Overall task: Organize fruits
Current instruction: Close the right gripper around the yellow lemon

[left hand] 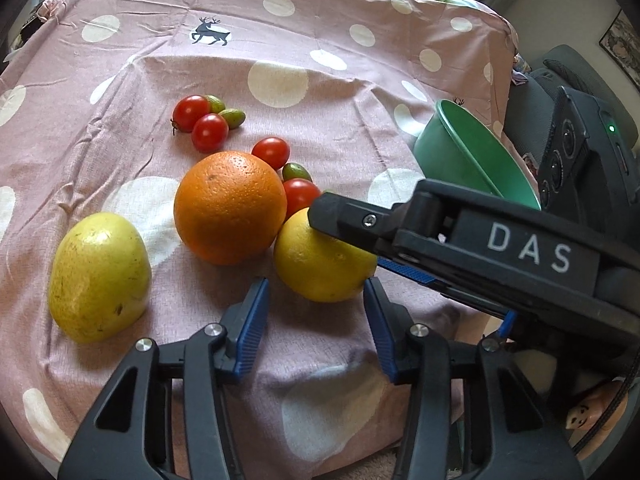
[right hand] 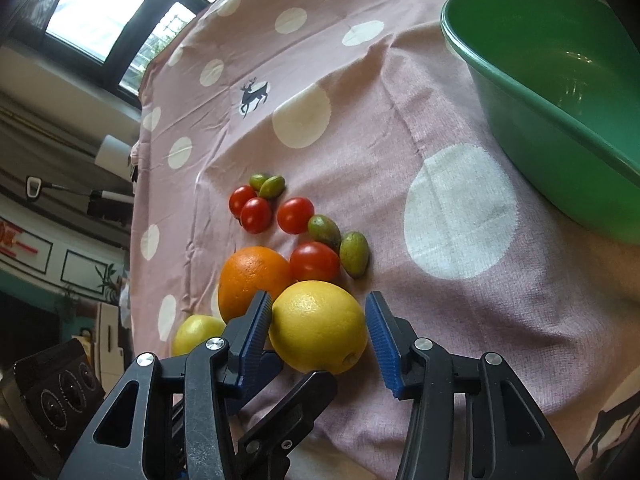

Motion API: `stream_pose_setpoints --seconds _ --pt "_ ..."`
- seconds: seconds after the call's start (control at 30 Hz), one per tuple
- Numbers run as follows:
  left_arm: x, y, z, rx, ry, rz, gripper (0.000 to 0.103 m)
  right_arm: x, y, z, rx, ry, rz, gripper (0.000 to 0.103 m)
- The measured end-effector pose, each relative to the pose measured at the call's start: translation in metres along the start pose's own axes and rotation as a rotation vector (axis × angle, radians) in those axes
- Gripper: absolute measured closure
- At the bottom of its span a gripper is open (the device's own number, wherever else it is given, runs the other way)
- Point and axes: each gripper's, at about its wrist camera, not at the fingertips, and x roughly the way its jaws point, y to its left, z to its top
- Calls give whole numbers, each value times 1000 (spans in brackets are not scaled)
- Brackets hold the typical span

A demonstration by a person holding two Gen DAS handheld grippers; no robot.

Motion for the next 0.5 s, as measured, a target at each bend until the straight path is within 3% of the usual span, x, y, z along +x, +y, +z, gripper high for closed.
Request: stream_pose_setpoints --seconds 0.5 --pt "5 -2 1 15 11 -5 58 4 -1 0 -22 23 8 50"
